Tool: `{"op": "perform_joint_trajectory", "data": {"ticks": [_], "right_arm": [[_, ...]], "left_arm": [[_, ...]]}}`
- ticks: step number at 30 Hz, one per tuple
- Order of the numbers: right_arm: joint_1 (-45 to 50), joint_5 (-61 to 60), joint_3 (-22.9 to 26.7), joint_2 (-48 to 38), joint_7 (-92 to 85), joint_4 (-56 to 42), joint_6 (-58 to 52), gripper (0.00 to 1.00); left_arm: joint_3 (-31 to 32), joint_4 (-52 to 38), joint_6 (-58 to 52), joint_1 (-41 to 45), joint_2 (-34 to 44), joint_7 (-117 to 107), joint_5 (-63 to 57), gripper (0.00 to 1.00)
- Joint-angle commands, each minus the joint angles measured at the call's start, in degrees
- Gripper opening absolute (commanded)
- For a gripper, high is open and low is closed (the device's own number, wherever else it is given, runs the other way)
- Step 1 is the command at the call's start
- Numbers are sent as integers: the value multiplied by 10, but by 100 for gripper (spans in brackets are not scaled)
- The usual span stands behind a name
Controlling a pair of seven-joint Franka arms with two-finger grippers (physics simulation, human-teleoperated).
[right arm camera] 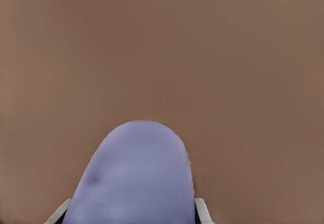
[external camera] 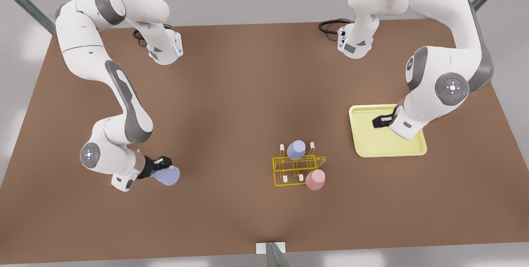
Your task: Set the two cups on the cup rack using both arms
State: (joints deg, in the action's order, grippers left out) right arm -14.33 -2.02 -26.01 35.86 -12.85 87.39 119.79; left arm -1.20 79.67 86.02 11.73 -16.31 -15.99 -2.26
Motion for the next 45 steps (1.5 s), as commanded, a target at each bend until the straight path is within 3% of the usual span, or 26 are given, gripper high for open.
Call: {"op": "perform_joint_trajectory", "data": {"ticks": [1,16,45], "right_arm": [[18,-18,-1,5,7,-13,-2,79],[163,-83,3,126,37,-198,3,80],[294,-195,9,237,43,-353,104,80]], "left_arm": [[-1,0,-127,0,6,162,-9,100],[-3,0,-134,-14,4,164,16,100],[-2,0,-132,-14,0,163,16,100]]}}
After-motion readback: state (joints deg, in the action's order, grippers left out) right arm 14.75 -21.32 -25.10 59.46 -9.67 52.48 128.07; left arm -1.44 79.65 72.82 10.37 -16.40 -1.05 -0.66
